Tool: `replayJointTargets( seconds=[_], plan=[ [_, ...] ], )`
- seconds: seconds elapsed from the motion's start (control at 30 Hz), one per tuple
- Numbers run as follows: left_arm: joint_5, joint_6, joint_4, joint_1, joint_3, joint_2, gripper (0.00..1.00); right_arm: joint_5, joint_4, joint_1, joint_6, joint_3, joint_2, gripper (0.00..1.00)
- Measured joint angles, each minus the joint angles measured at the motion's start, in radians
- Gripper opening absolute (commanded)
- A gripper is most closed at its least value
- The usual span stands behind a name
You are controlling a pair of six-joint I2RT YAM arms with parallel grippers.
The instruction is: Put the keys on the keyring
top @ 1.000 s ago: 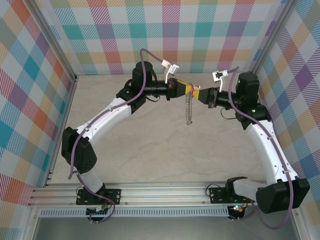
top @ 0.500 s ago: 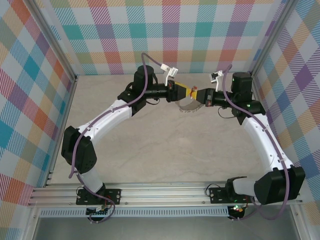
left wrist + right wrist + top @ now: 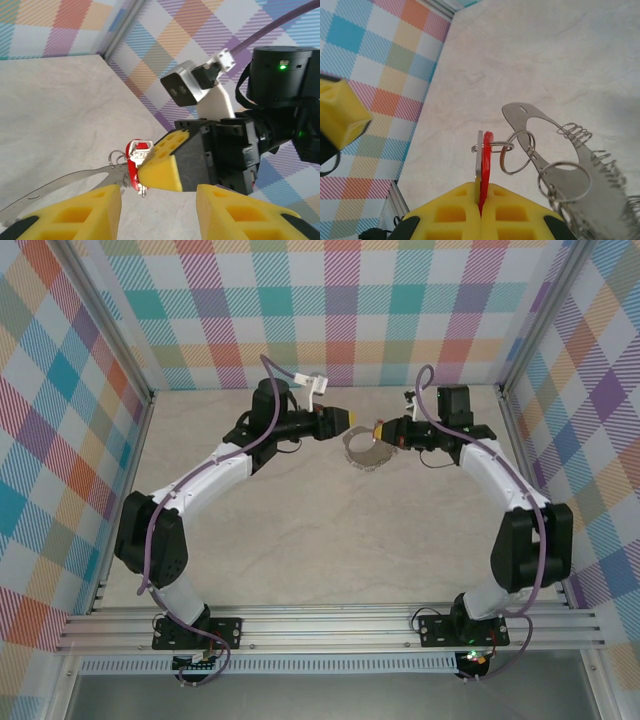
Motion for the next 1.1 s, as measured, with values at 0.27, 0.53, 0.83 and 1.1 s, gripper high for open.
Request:
replayJointTargets(
  seconds=[0.27, 0.53, 0.83, 1.1],
  plan=[
    [-0.001, -0.020, 0.033, 0.031, -0.018, 0.000, 0.44, 0.013, 0.015, -0.033, -0.017, 0.161, 0.154, 0.00],
    [0.000, -0.042, 0.054, 0.033, -0.021, 0.000, 0.44, 0.008, 0.101, -0.042, 0.002, 0.074, 0.210, 0.00],
    [-0.001, -0.071, 0.070, 0.033, -0.071, -0.008, 0.44, -0.010, 0.238, -0.040, 0.084, -0.215, 0.199, 0.00],
    [0.000, -0.097, 0.084, 0.033, -0.081, -0.021, 0.44, -0.010, 0.312, -0.014, 0.120, -0.364, 0.163, 0.00]
  ],
)
